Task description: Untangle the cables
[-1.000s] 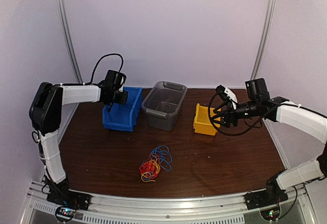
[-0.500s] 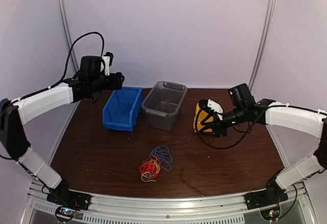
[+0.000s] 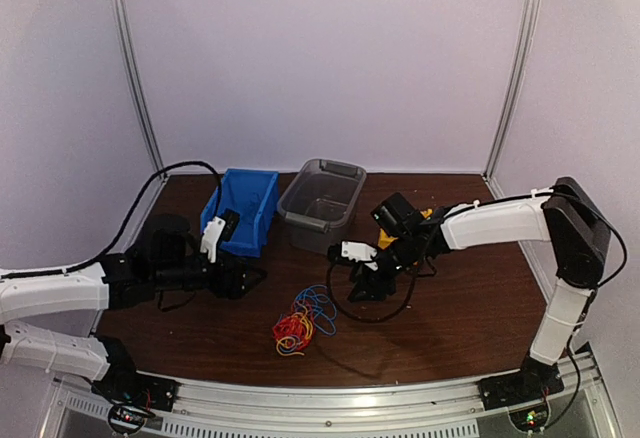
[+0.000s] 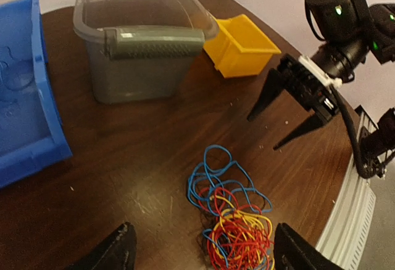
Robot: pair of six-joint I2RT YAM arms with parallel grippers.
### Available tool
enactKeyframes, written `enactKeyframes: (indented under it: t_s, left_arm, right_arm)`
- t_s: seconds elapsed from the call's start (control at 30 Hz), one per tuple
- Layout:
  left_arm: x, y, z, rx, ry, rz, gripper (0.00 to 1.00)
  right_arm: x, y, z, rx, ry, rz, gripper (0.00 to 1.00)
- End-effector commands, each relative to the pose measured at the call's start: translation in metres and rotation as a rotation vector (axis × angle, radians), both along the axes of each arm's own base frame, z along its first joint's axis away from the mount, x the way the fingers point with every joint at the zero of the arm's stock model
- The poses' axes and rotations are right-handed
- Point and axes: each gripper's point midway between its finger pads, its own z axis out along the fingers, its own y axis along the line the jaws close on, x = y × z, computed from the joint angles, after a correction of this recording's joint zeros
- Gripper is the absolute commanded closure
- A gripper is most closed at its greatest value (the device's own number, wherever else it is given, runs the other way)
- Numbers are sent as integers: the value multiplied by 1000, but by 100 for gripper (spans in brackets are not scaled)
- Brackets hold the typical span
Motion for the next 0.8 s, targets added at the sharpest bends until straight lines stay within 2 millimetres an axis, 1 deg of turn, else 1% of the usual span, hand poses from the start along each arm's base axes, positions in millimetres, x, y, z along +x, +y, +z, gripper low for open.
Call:
enactKeyframes:
  t_s: [0.0,0.07,0.1,0.2,0.3,0.37,0.43,0.47,0.57,0.6,0.7,0.77]
  left_arm:
    - [-29,-12,-11,-106,63,-52,19]
    - [-35,-16,-32,-81,95,-62,12]
    - [-37,-21,-39,-71,93,-67,11]
    - [-41,-30,-61,-40,102,-50,13]
    - [-42,-40,-71,-59,128,-56,15]
    - [-43,-47,-77,-64,141,-68,15]
    - [-46,-54,-87,-63,174,-88,15]
    - [-45,-56,-92,-62,189,-86,15]
    - [-45,-62,-103,-74,238,-81,14]
    - [-43,-64,-110,-60,254,-72,14]
    - [-39,-66,-127,-8,293,-50,21]
    - [-34,-63,-138,35,306,-13,28]
  right_arm:
    - [-3,20,-6,-7,-43,80,43]
    - [-7,29,-11,-6,-31,100,44]
    - [-9,33,-13,-9,-29,107,45]
    - [-11,47,-17,-26,-47,123,46]
    - [0,60,-21,-36,-37,76,48]
    - [4,64,-26,-53,-22,64,51]
    - [4,63,-28,-57,-15,60,55]
    - [3,62,-30,-59,-12,60,59]
    - [3,60,-31,-64,-14,48,75]
    - [4,59,-30,-66,-16,43,81]
    - [9,56,-20,-54,-23,13,99]
    - [12,52,-6,-31,-22,2,100]
